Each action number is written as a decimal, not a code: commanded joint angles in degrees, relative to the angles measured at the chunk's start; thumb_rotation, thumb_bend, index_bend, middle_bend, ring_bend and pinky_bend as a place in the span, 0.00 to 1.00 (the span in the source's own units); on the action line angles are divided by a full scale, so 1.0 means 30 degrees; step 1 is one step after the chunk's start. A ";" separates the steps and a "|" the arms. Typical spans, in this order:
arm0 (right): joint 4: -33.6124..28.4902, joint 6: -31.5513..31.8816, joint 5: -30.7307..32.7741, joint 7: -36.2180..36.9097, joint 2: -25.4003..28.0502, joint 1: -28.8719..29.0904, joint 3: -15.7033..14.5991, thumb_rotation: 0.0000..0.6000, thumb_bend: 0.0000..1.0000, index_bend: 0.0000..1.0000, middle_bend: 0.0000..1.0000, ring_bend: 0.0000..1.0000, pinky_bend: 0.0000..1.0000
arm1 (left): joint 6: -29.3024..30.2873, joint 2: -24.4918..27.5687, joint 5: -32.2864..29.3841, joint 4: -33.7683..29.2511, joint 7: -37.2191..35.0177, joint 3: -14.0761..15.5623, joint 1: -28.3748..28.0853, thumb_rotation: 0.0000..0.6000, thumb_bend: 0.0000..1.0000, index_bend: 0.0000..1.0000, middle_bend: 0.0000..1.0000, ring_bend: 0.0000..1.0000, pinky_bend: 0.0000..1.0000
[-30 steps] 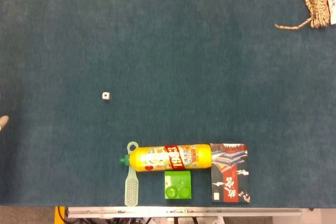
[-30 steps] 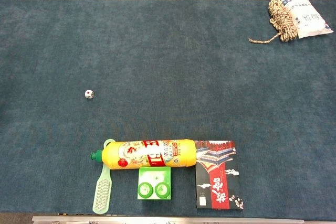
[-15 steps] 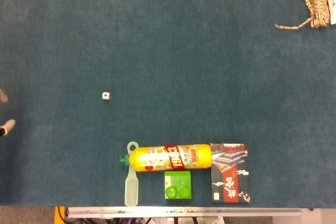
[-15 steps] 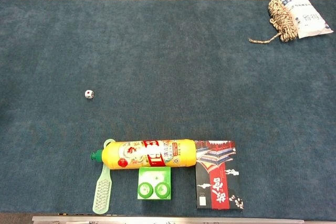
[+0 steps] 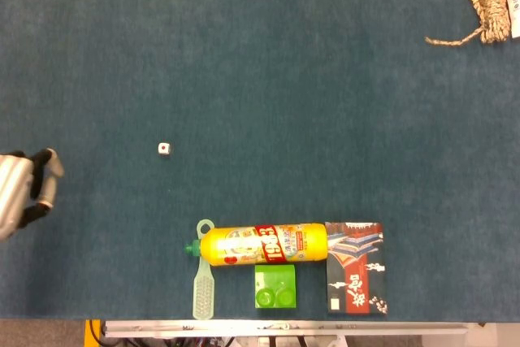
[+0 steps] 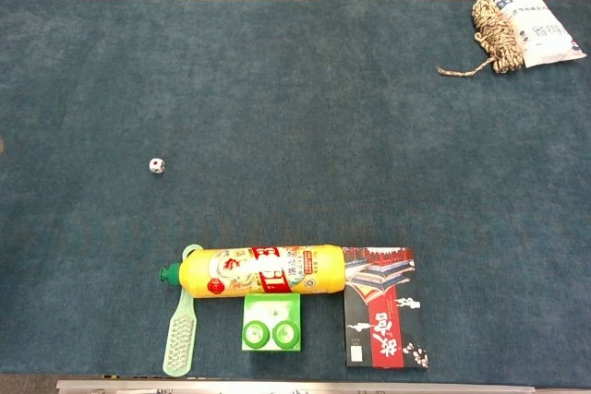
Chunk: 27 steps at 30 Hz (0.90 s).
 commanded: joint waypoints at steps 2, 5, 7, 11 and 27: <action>-0.0033 -0.0078 0.0197 0.0179 0.0071 -0.0031 0.0108 1.00 0.39 0.39 0.43 0.36 0.53 | -0.2699 0.0668 -0.2196 -0.1626 0.1838 -0.0166 -0.1562 1.00 0.68 0.39 0.98 0.86 1.00; -0.0046 -0.0283 0.0300 0.0315 0.0181 -0.0003 0.0126 1.00 0.39 0.39 0.43 0.36 0.53 | -0.3935 0.0603 -0.3526 -0.2071 0.2283 -0.0461 -0.2412 1.00 0.78 0.37 1.00 0.93 1.00; -0.0080 -0.0399 0.0356 0.0440 0.0262 0.0013 0.0144 1.00 0.39 0.39 0.43 0.36 0.53 | -0.4522 0.0414 -0.4274 -0.2169 0.2702 -0.0636 -0.2938 1.00 0.84 0.36 1.00 0.96 1.00; -0.0133 -0.0511 0.0475 0.0738 0.0397 0.0007 0.0206 1.00 0.39 0.39 0.43 0.36 0.53 | -0.5292 -0.0096 -0.5656 -0.2069 0.3535 -0.0940 -0.3858 1.00 0.87 0.33 1.00 0.97 1.00; -0.0159 -0.0027 0.0781 0.1598 0.0720 -0.0401 0.0500 1.00 0.39 0.39 0.43 0.36 0.53 | -0.6248 -0.2681 -0.8555 -0.1157 0.4331 -0.0860 -0.5769 1.00 0.89 0.30 1.00 0.97 1.00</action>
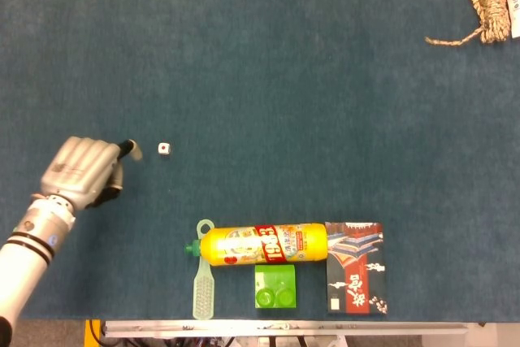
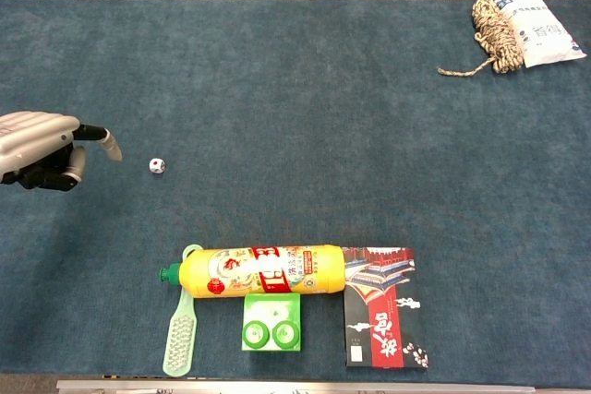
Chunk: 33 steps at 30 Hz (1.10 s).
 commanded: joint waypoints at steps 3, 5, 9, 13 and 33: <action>-0.0018 0.0153 0.0106 0.0168 0.0077 -0.0125 0.0100 1.00 0.39 0.39 0.43 0.36 0.53 | -0.0147 -0.0624 0.0012 0.0457 -0.0640 0.0134 -0.0249 1.00 0.89 0.30 1.00 0.97 1.00; -0.0038 0.0162 0.0149 0.0202 0.0108 -0.0156 0.0130 1.00 0.39 0.39 0.43 0.36 0.53 | -0.0195 -0.0810 0.0019 0.0613 -0.0803 0.0211 -0.0338 1.00 0.89 0.30 1.00 0.97 1.00; -0.0083 0.0214 0.0148 0.0262 0.0153 -0.0227 0.0144 1.00 0.39 0.39 0.43 0.36 0.53 | -0.0158 -0.1148 0.0004 0.0911 -0.0904 0.0386 -0.0487 1.00 0.89 0.29 1.00 0.97 1.00; -0.0122 0.0269 0.0061 0.0254 0.0183 -0.0270 0.0130 1.00 0.39 0.39 0.43 0.36 0.53 | -0.0140 -0.1360 -0.0108 0.1059 -0.0925 0.0503 -0.0652 1.00 0.89 0.29 1.00 0.97 1.00; -0.0179 0.0249 0.0245 0.0477 0.0344 -0.0433 0.0271 1.00 0.39 0.39 0.43 0.36 0.53 | -0.0705 -0.2791 -0.1172 0.2436 -0.1551 0.0618 -0.1725 1.00 0.89 0.28 1.00 0.97 1.00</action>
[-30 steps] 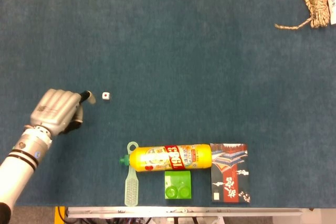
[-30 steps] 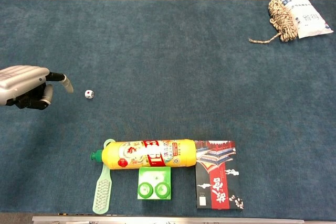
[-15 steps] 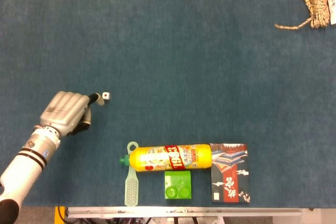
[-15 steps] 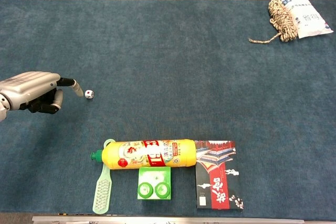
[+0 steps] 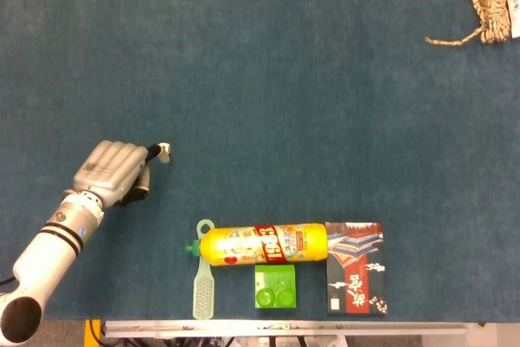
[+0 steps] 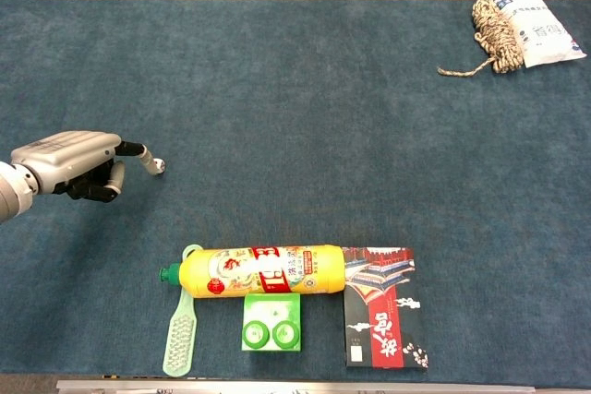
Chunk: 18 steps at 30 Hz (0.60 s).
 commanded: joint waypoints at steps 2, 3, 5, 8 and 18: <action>-0.0006 -0.0019 0.0032 0.0008 0.0006 -0.0005 0.0028 1.00 0.39 0.39 0.43 0.36 0.53 | -0.0140 -0.0298 0.0252 0.0602 -0.0637 0.0035 -0.0020 1.00 0.89 0.28 1.00 0.97 1.00; -0.0007 -0.0019 0.0028 0.0017 0.0007 -0.0010 0.0028 1.00 0.39 0.39 0.43 0.36 0.53 | -0.0173 -0.0348 0.0270 0.0720 -0.0715 0.0063 -0.0030 1.00 0.89 0.27 1.00 0.97 1.00; 0.0005 -0.0017 0.0017 0.0035 0.0005 -0.0016 0.0033 1.00 0.39 0.39 0.43 0.36 0.53 | -0.0217 -0.0446 0.0289 0.0915 -0.0859 0.0109 -0.0055 1.00 0.89 0.27 1.00 0.97 1.00; 0.0012 -0.0049 0.0029 0.0077 0.0014 -0.0018 0.0041 1.00 0.39 0.39 0.43 0.36 0.53 | -0.0235 -0.0551 0.0303 0.1102 -0.0989 0.0185 -0.0084 1.00 0.89 0.27 1.00 0.97 1.00; 0.0017 -0.0216 0.0070 0.0077 0.0021 0.0023 0.0059 1.00 0.39 0.39 0.43 0.36 0.53 | -0.0273 -0.0875 0.0168 0.1631 -0.1137 0.0383 -0.0218 1.00 0.89 0.27 1.00 0.97 1.00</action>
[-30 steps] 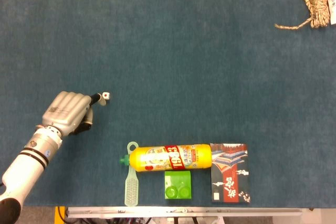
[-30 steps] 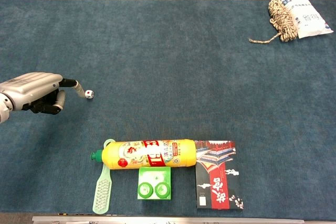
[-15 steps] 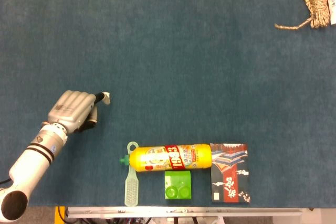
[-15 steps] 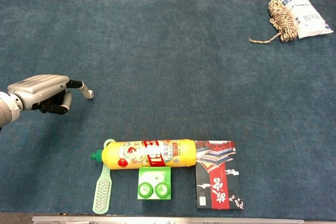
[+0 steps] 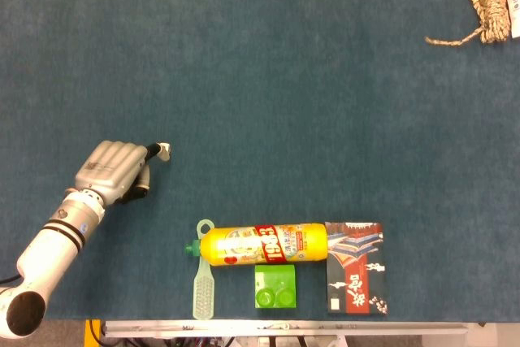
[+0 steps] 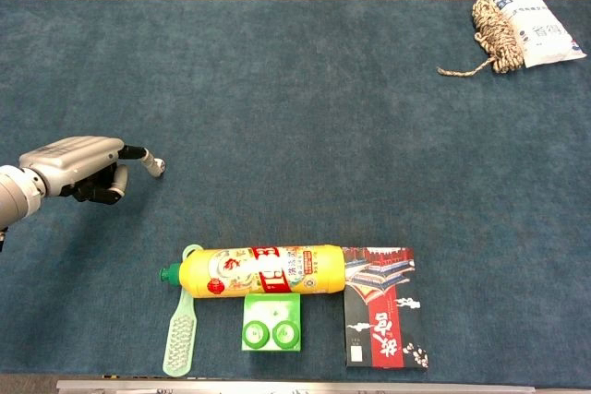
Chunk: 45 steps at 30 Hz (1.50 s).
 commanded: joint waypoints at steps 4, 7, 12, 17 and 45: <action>-0.0004 -0.0085 0.0048 0.0034 0.0012 0.0011 0.0011 1.00 0.39 0.39 0.43 0.36 0.53 | 0.0110 -0.0118 -0.0002 0.0057 0.0090 0.0110 -0.0053 1.00 0.89 0.27 1.00 0.97 1.00; -0.0013 -0.0086 0.0033 0.0033 0.0015 0.0011 0.0008 1.00 0.39 0.39 0.43 0.36 0.53 | 0.0092 -0.0129 -0.0053 0.0101 0.0101 0.0139 -0.0078 1.00 0.89 0.27 1.00 0.97 1.00; -0.0013 -0.0164 0.0040 -0.0003 0.0010 0.0037 0.0006 1.00 0.39 0.39 0.43 0.36 0.53 | 0.0139 -0.0198 -0.0221 0.0298 0.0063 0.0205 -0.0081 1.00 0.89 0.27 1.00 0.97 1.00; -0.0032 -0.0261 -0.0042 -0.0087 0.0000 0.0084 -0.0047 1.00 0.39 0.39 0.43 0.36 0.53 | 0.0211 -0.0255 -0.0327 0.0460 0.0092 0.0266 -0.0095 1.00 0.89 0.26 1.00 0.97 1.00; -0.0063 -0.0231 -0.0029 0.0091 0.0045 0.0036 -0.0029 1.00 0.39 0.39 0.43 0.36 0.53 | 0.0620 -0.0529 -0.0818 0.0692 0.0769 -0.0070 -0.0713 1.00 0.89 0.26 1.00 0.98 1.00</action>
